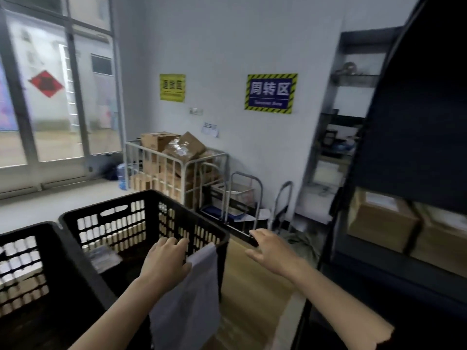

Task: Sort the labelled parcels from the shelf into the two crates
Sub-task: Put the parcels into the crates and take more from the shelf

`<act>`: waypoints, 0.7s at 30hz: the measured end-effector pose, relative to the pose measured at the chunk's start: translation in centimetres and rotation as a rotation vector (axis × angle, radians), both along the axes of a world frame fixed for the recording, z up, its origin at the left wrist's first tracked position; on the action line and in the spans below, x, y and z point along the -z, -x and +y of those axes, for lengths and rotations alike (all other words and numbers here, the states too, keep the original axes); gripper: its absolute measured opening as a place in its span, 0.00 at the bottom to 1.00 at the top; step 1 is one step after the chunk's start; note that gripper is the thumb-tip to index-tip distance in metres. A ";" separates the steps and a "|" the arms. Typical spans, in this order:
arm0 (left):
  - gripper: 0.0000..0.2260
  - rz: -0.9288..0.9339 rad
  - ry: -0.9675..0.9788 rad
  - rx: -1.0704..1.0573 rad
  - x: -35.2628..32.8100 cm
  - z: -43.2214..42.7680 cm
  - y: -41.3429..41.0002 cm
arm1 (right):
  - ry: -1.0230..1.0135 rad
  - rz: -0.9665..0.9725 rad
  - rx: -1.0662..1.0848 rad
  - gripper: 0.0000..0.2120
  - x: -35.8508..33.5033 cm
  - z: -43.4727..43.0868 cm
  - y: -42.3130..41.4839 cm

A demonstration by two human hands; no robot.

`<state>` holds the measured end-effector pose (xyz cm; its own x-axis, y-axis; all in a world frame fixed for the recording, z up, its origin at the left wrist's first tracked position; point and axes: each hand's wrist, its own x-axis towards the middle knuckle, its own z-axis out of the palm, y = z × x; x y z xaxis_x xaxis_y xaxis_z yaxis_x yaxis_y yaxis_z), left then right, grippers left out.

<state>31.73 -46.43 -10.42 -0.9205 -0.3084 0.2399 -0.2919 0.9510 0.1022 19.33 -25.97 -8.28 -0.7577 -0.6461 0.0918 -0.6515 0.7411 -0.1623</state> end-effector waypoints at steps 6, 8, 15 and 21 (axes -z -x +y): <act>0.24 0.013 -0.011 0.189 -0.8 7.2 3.4 | 0.014 -0.025 0.208 0.29 -1.5 9.4 -1.2; 0.25 0.006 -0.024 0.253 -0.9 9.7 4.5 | 0.014 -0.034 0.264 0.29 -1.9 12.6 -1.6; 0.24 0.011 -0.040 0.421 -1.2 19.1 7.5 | 0.039 -0.029 0.469 0.29 -2.7 23.6 -2.9; 0.23 0.004 -0.029 0.501 -1.5 26.5 10.1 | 0.105 -0.020 0.579 0.29 -2.5 31.9 -2.2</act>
